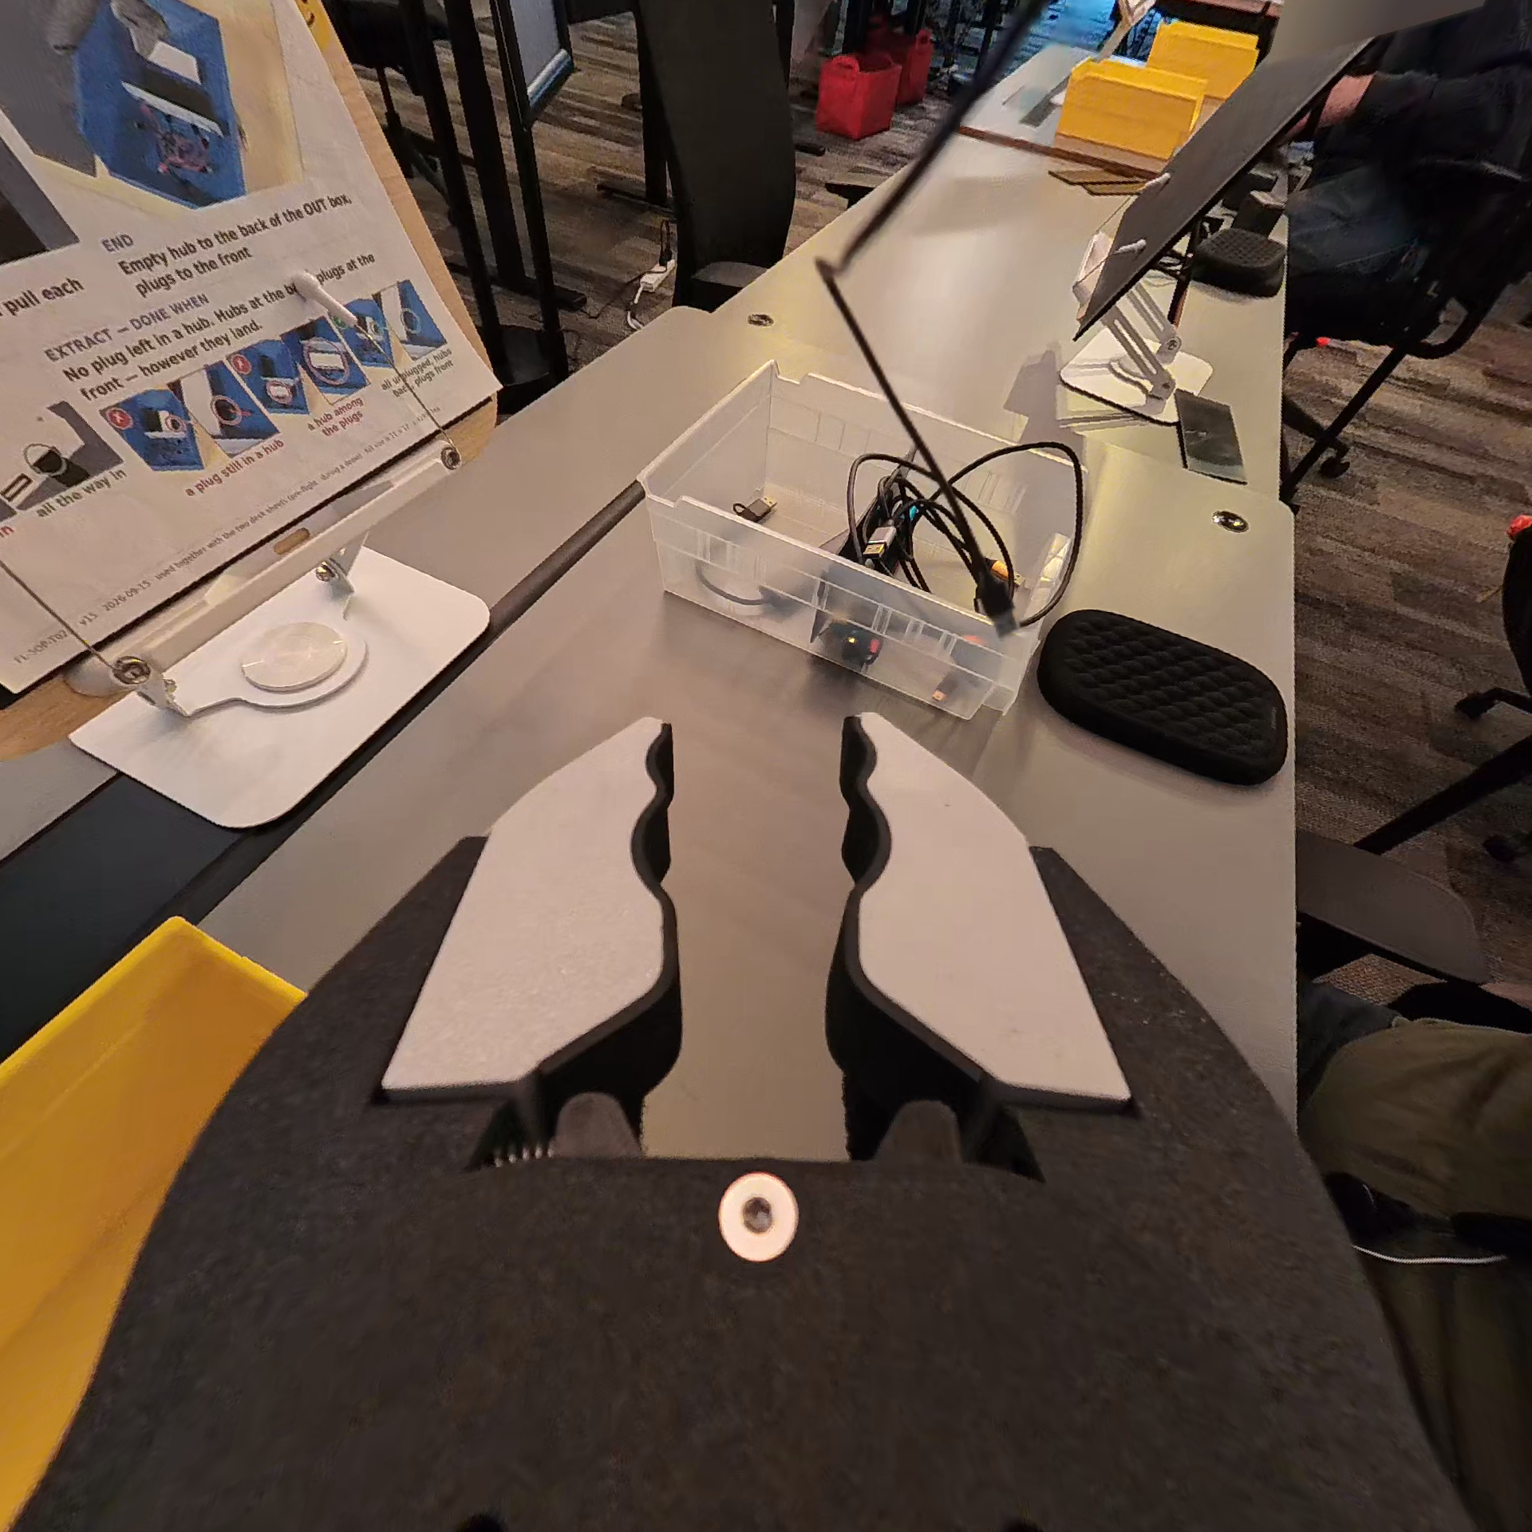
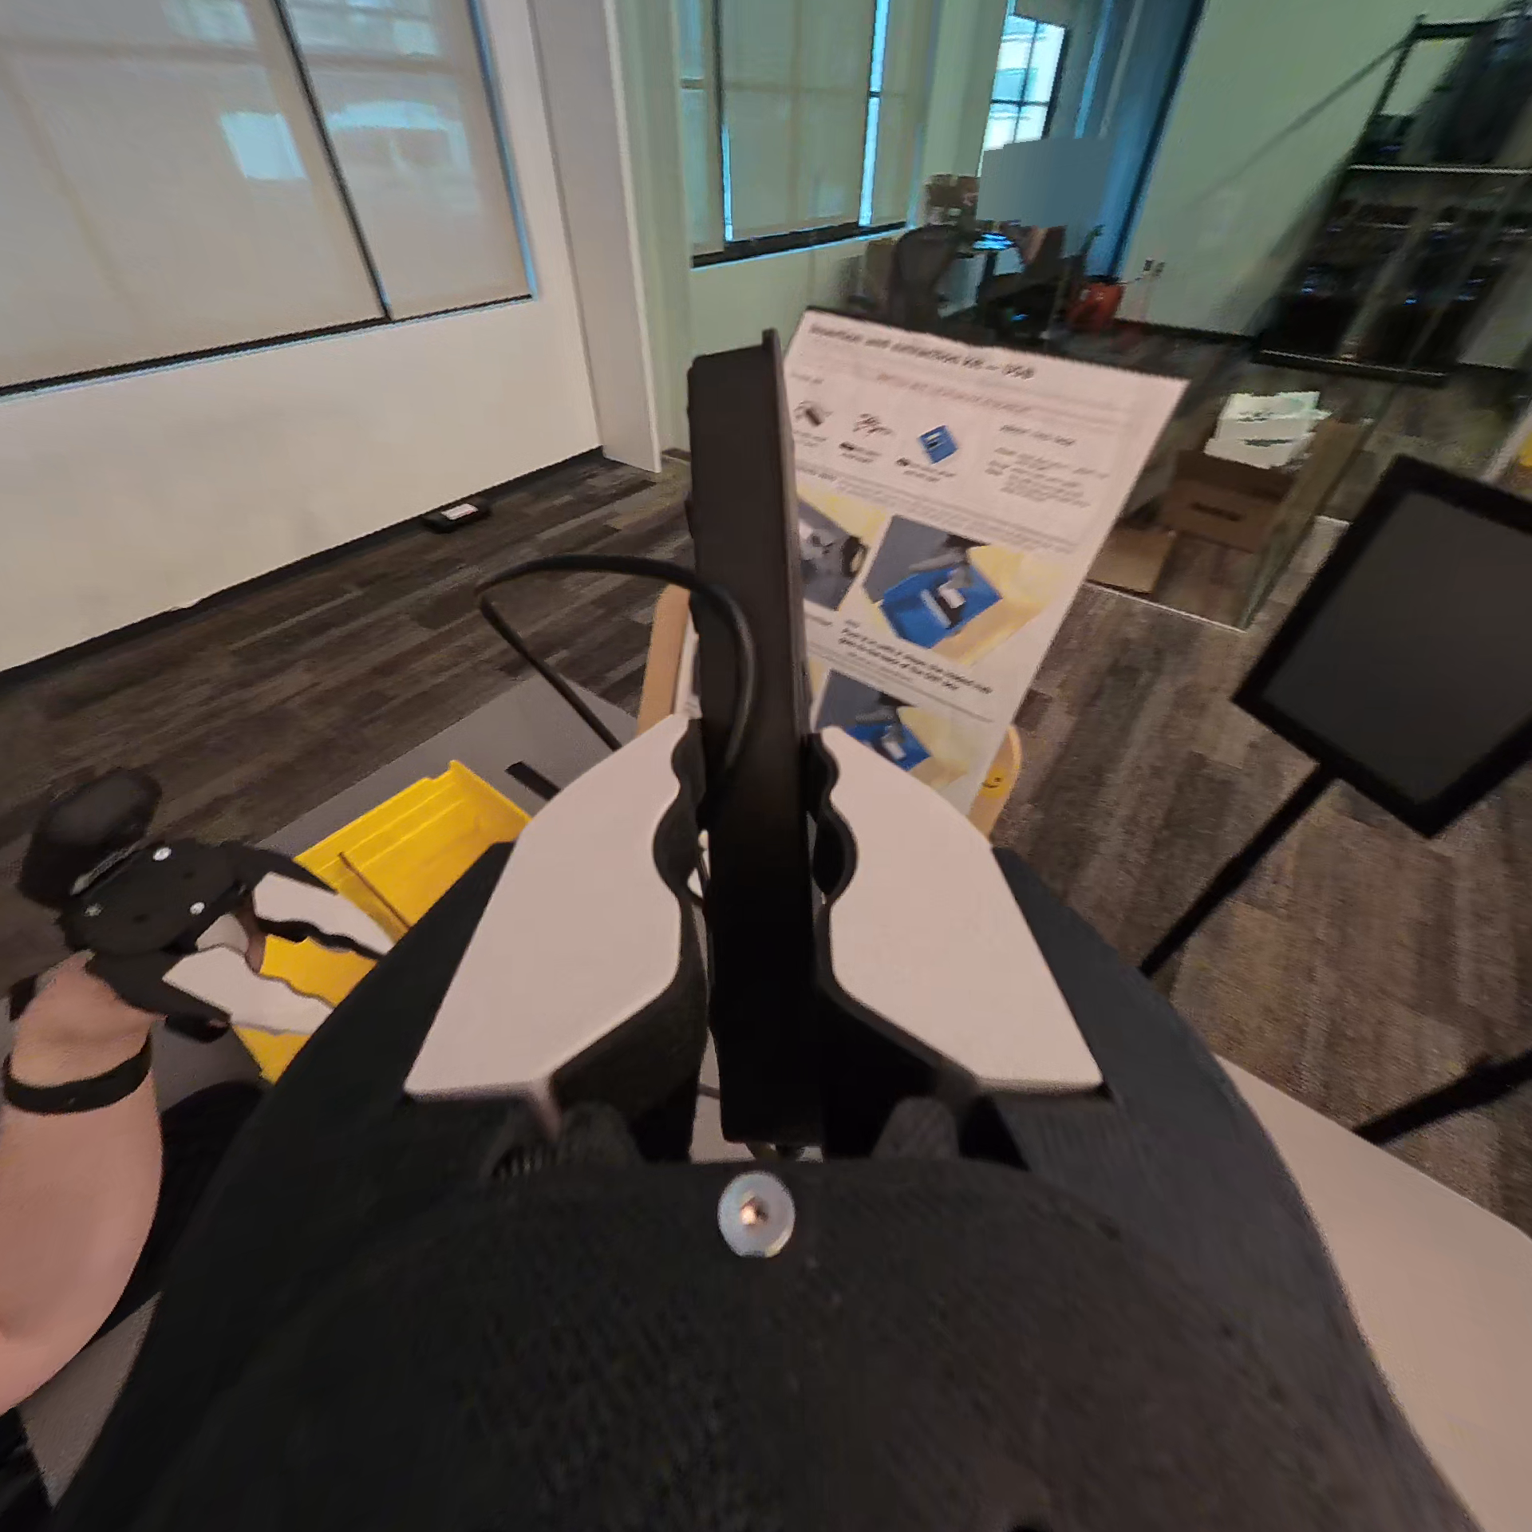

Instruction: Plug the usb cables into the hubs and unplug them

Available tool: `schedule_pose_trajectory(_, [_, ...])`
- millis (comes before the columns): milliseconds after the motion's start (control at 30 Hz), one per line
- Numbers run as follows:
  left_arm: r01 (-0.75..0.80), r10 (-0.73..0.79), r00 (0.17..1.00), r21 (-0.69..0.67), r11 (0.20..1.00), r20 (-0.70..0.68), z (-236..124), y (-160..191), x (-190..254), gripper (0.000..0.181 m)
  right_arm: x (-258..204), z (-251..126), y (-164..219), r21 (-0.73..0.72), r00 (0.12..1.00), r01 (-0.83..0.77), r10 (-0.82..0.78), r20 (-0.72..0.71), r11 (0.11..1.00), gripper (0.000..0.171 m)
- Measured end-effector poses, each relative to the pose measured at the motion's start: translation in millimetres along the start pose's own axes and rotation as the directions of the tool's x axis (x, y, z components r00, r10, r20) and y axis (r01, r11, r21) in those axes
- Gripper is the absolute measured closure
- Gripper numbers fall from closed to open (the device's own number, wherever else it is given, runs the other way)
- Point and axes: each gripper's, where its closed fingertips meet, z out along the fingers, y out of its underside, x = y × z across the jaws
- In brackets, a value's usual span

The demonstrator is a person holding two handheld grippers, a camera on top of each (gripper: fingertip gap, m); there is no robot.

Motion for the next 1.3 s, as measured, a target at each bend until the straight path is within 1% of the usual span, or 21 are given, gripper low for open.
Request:
schedule_pose_trajectory(100, [0.002, -0.002, 1.0, -0.014, 1.0, 0.004, 3.1, 2.3, -1.0, 0.143, 21.6, -4.2, -17.6, -0.015, 0.997, 0.009, -0.01, -0.073, 1.0, 0.147])
schedule_pose_trajectory(233, [0.003, -0.003, 1.0, -0.039, 0.999, 0.013, 7.7, 5.9, -3.2, 0.143, 51.4, -7.7, -23.2, -0.042, 0.987, 0.027, -0.034, -0.154, 0.999, 0.147])
schedule_pose_trajectory(333, [0.004, -0.004, 1.0, -0.047, 0.999, 0.016, 10.2, 7.2, -4.8, 0.143, 71.8, -10.4, -19.3, -0.046, 0.981, 0.022, -0.03, -0.193, 0.999, 0.147])
schedule_pose_trajectory(500, [0.016, -0.015, 1.0, -0.061, 0.998, 0.018, 14.2, 10.3, -8.1, 0.143, 105.1, -16.2, -1.8, -0.062, 0.969, -0.006, -0.01, -0.247, 0.998, 0.147])
schedule_pose_trajectory(700, [0.007, -0.006, 1.0, -0.082, 0.997, 0.018, 20.2, 12.4, -6.6, 0.142, 136.5, -13.5, 41.1, -0.129, 0.958, -0.028, -0.01, -0.286, 0.991, 0.148])
schedule_pose_trajectory(767, [0.006, -0.004, 1.0, -0.091, 0.996, 0.016, 22.7, 13.6, -5.9, 0.142, 142.3, -9.6, 56.5, -0.152, 0.961, -0.031, -0.012, -0.278, 0.988, 0.147])
schedule_pose_trajectory(900, [0.003, -0.001, 1.0, -0.111, 0.994, 0.018, 26.8, 16.5, -6.1, 0.142, 142.5, 1.1, 91.0, -0.21, 0.979, 0.021, -0.063, -0.195, 0.978, 0.147])
schedule_pose_trajectory(1000, [0.0, 0.002, 1.0, -0.113, 0.994, 0.015, 28.1, 16.3, -5.0, 0.142, 143.9, 9.0, 124.9, -0.27, 0.984, 0.059, -0.101, -0.144, 0.961, 0.147])
schedule_pose_trajectory(1133, [-0.004, 0.006, 1.0, -0.115, 0.993, 0.014, 28.2, 16.6, -4.2, 0.142, 141.4, 14.6, 174.0, -0.341, 0.995, 0.066, -0.087, -0.048, 0.938, 0.147])
schedule_pose_trajectory(1300, [-0.001, 0.002, 1.0, -0.117, 0.993, 0.012, 28.9, 16.8, -4.7, 0.142, 142.8, 8.4, 221.2, -0.369, 0.999, 0.03, -0.016, 0.04, 0.929, 0.147])
